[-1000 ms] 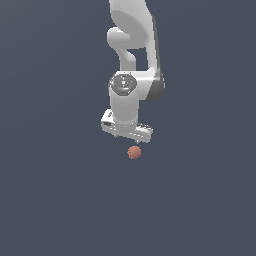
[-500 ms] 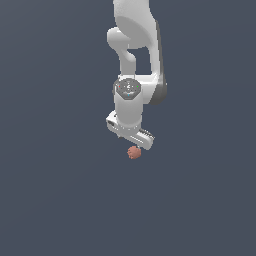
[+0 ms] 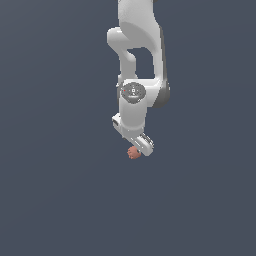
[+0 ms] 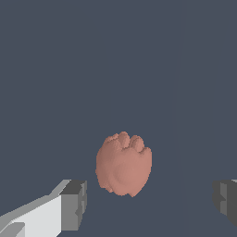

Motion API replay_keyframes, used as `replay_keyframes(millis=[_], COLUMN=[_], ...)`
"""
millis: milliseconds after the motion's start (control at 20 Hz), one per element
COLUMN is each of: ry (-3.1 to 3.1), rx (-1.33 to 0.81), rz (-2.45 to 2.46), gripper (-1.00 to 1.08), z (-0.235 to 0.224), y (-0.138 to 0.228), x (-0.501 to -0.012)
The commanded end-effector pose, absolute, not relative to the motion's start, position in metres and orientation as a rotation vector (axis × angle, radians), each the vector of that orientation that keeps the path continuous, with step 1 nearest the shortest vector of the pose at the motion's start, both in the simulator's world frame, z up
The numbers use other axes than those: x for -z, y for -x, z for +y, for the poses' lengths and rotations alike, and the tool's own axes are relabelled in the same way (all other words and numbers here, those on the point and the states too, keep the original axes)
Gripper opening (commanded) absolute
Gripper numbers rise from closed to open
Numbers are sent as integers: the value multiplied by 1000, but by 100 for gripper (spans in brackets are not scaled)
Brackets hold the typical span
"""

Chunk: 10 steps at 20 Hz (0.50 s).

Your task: Pick up the object and move it to a goal position.

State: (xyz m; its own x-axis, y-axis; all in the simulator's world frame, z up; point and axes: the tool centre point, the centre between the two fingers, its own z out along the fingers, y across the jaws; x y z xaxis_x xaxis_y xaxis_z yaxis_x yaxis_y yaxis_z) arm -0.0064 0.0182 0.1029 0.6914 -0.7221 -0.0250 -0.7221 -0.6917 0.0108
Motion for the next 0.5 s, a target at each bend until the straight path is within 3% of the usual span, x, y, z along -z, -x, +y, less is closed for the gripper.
replay_keyframes(millis=[0, 450], ry=[-2848, -2728], rx=[34, 10], rz=[-1325, -1557], gripper=[100, 100], z=[21, 29], y=[5, 2], x=[-100, -92])
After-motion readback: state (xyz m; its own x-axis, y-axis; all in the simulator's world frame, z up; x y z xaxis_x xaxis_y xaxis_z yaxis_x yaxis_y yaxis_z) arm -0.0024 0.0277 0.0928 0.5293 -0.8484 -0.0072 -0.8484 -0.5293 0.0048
